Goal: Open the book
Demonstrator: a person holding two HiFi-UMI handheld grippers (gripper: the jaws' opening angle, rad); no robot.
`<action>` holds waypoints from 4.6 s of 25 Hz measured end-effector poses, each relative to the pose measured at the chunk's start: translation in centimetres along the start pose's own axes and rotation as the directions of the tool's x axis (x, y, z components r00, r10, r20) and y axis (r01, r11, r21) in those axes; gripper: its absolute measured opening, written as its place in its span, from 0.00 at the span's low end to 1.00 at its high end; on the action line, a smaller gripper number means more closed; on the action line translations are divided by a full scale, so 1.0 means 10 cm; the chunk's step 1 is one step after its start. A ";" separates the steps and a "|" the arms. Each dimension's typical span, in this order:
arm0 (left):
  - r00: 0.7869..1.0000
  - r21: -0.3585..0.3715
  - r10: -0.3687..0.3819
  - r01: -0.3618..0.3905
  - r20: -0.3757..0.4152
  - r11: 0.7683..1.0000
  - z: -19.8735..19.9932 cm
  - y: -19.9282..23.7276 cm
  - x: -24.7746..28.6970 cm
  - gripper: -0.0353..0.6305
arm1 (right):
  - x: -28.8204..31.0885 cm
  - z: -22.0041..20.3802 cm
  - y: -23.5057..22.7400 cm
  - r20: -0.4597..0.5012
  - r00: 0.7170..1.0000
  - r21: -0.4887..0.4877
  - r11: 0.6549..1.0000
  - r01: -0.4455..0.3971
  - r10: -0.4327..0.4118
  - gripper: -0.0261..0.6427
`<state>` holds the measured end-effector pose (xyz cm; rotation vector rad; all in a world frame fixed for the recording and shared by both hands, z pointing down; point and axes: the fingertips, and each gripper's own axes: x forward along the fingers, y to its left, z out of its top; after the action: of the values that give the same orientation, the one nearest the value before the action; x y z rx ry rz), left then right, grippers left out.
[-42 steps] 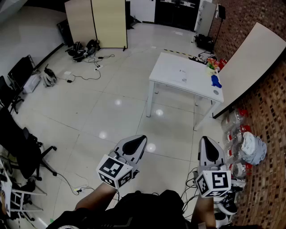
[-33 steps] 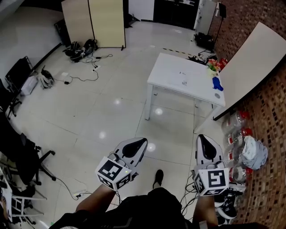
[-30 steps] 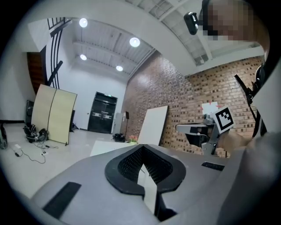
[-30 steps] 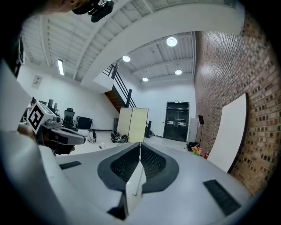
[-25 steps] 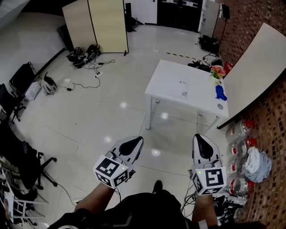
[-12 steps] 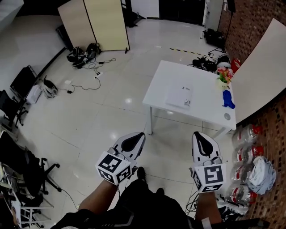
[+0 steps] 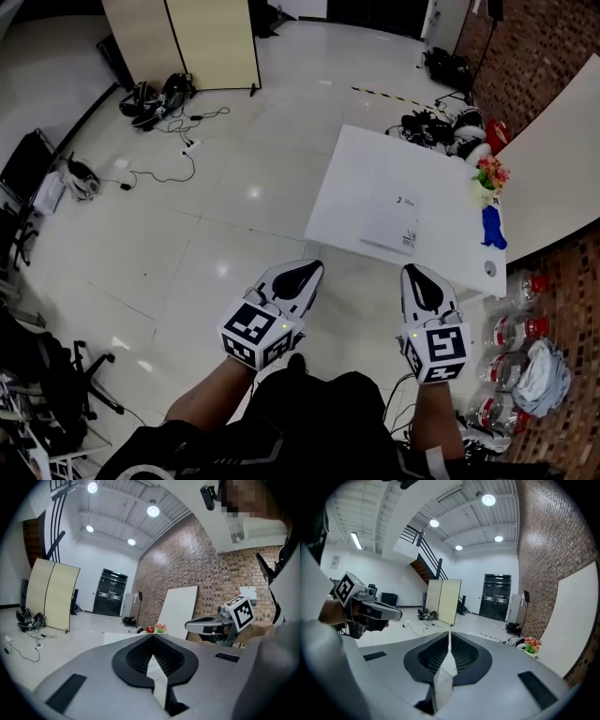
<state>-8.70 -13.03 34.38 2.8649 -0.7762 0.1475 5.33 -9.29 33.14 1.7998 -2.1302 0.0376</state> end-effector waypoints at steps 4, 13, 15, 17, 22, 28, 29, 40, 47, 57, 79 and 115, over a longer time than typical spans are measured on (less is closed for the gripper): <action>0.999 -0.014 -0.007 0.006 -0.034 1.000 -0.10 0.34 0.38 0.05 | 0.60 -0.22 -0.07 -0.095 0.994 -0.050 0.997 -0.052 0.047 0.04; 0.988 -0.021 0.054 -0.057 -0.145 0.998 -0.53 0.96 1.43 0.05 | 1.83 -1.06 -0.31 -0.292 0.937 -0.197 0.946 -0.257 0.193 0.10; 0.981 -0.011 0.069 -0.072 -0.181 0.997 -0.66 1.06 1.64 0.05 | 2.05 -1.32 -0.34 -0.355 0.907 -0.241 0.915 -0.324 0.227 0.13; 0.974 0.000 0.081 -0.083 -0.213 0.997 -0.81 1.15 1.83 0.05 | 2.25 -1.57 -0.35 -0.408 0.881 -0.304 0.874 -0.379 0.240 0.13; 0.941 -0.051 0.093 -0.116 -0.326 0.992 -1.40 1.46 2.19 0.05 | 2.69 -2.17 -0.23 -0.515 0.821 -0.412 0.769 -0.489 0.247 0.13; 0.909 -0.079 0.011 -0.048 -0.417 0.996 -1.88 1.56 2.34 0.05 | 2.89 -2.68 -0.18 -0.625 0.761 -0.447 0.719 -0.533 0.175 0.13; 0.907 -0.084 -0.007 -0.031 -0.421 0.996 -1.92 1.55 2.34 0.05 | 2.91 -2.72 -0.19 -0.640 0.751 -0.453 0.709 -0.540 0.163 0.13; 0.910 -0.116 -0.059 0.012 -0.410 0.993 -1.88 1.68 2.27 0.05 | 3.00 -2.82 -0.12 -0.684 0.722 -0.468 0.695 -0.546 0.107 0.13; 0.920 -0.164 -0.081 0.019 -0.383 0.986 -1.80 1.64 2.26 0.05 | 3.00 -2.83 -0.11 -0.722 0.686 -0.432 0.718 -0.546 0.088 0.11; 0.924 -0.155 -0.126 0.074 -0.361 0.985 -1.77 1.55 2.23 0.05 | 3.04 -2.64 -0.21 -0.674 0.737 -0.411 0.803 -0.432 0.051 0.05; 0.907 -0.104 -0.205 0.179 -0.367 0.978 -1.50 1.22 2.72 0.05 | 1.92 -2.08 -2.09 -0.378 0.899 0.291 0.893 0.343 -0.222 0.04; 0.886 -0.067 -0.220 0.212 -0.409 0.975 -1.40 0.42 3.63 0.05 | 0.64 -4.33 -3.66 -0.645 0.710 0.681 0.208 0.702 -0.281 0.04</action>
<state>19.69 -31.83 53.76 2.7256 -0.3682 0.6862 50.33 -11.88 68.16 2.6612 -1.0337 1.5711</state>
